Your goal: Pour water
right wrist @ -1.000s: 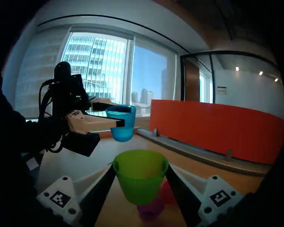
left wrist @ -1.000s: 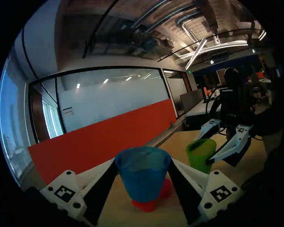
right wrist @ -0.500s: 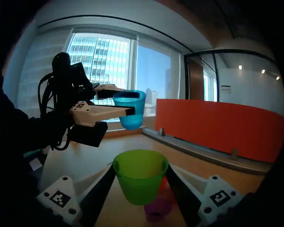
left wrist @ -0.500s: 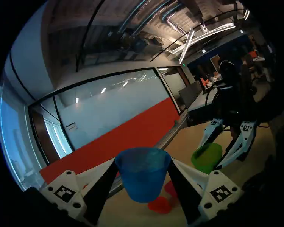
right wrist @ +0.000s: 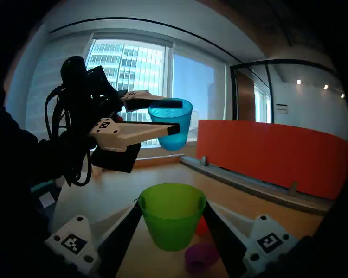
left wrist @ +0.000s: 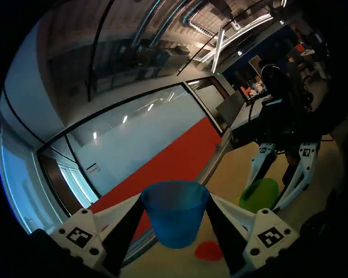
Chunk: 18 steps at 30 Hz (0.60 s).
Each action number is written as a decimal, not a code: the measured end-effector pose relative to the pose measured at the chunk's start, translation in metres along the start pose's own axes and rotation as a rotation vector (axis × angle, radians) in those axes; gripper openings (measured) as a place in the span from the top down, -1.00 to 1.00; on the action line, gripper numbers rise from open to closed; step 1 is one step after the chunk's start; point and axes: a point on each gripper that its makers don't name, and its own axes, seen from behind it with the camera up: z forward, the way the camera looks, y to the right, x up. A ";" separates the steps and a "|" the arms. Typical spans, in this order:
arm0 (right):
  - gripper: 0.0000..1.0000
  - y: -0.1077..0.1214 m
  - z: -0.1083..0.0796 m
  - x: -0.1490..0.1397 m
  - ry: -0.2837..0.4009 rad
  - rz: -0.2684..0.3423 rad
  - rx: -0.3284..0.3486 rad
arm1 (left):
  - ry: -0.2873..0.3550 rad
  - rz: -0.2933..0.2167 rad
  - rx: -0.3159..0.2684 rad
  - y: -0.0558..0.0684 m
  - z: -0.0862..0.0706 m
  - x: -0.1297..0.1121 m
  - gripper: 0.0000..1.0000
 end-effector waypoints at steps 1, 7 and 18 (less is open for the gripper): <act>-0.84 0.000 0.001 0.000 0.000 0.000 0.001 | 0.001 0.005 0.002 -0.001 0.000 0.001 -0.75; -0.83 -0.002 0.004 0.000 0.004 0.004 0.009 | 0.005 0.042 0.004 -0.004 0.000 0.007 -0.75; -0.84 -0.001 0.008 -0.001 0.007 0.007 0.016 | 0.014 0.126 0.000 -0.005 0.002 0.021 -0.76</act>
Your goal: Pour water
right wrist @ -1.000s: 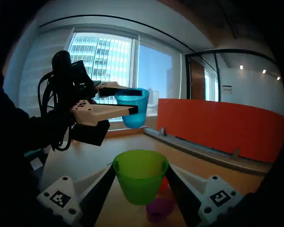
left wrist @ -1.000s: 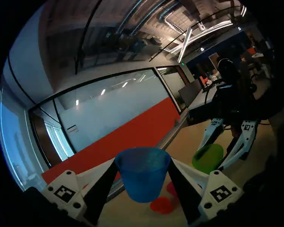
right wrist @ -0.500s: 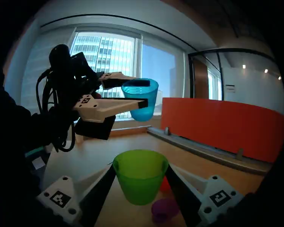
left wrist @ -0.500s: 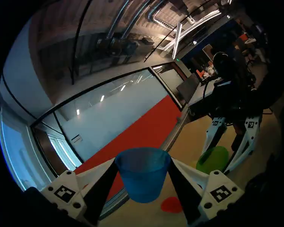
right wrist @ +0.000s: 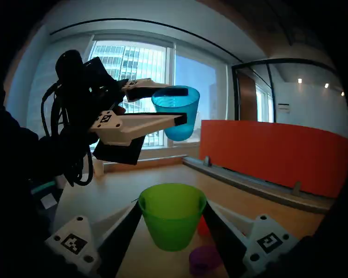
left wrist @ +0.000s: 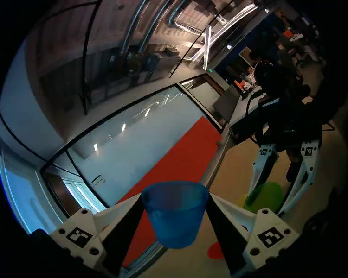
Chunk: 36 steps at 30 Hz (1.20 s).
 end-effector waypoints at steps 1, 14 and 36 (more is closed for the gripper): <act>-0.84 0.000 0.000 0.000 0.000 0.000 0.000 | 0.001 0.006 0.000 0.000 0.000 0.001 -0.76; -0.83 0.001 0.005 0.001 -0.001 0.000 0.003 | 0.006 0.081 0.003 -0.001 0.000 0.008 -0.76; -0.83 0.004 0.011 0.003 -0.002 0.001 0.008 | 0.015 0.183 0.002 -0.001 0.006 0.015 -0.76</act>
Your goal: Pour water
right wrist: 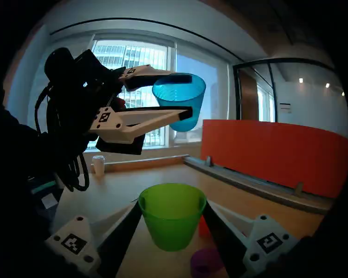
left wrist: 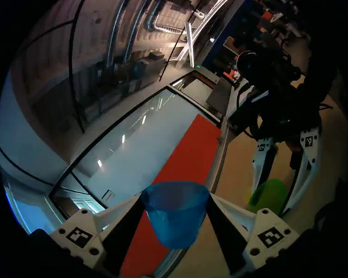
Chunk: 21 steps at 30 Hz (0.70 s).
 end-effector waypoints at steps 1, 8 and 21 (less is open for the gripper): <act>-0.84 0.000 0.000 0.000 0.000 0.000 0.000 | 0.002 0.004 0.001 0.000 0.000 0.001 -0.76; -0.83 0.002 0.001 0.001 0.004 0.000 0.002 | 0.007 0.041 0.000 -0.001 0.003 0.005 -0.75; -0.83 0.006 0.002 0.003 0.011 0.002 0.000 | 0.010 0.121 0.000 0.002 0.006 0.010 -0.75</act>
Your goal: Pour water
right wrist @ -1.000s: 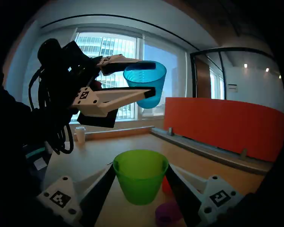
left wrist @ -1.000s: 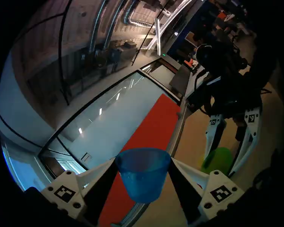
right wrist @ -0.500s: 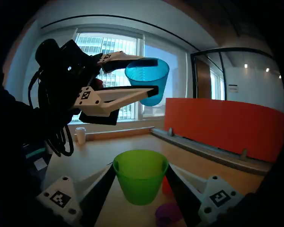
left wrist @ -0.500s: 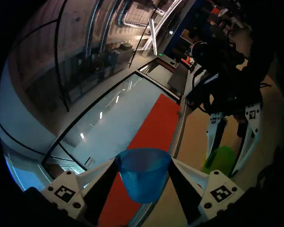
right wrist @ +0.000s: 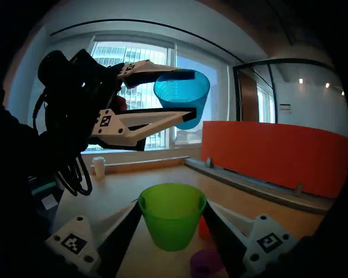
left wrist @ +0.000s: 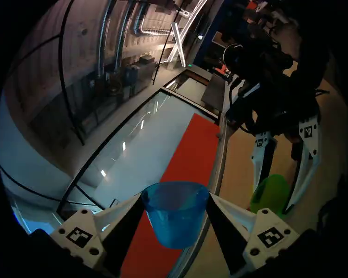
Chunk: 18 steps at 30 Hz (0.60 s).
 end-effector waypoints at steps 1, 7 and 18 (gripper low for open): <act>-0.83 0.000 0.000 0.000 0.000 0.000 0.000 | 0.001 0.002 -0.001 0.001 0.000 0.000 -0.75; -0.83 0.002 0.001 0.001 0.003 0.001 0.000 | 0.009 0.022 -0.001 0.001 0.001 0.005 -0.76; -0.83 0.003 0.001 0.002 0.004 -0.001 -0.001 | 0.009 0.060 0.001 0.004 0.000 0.007 -0.76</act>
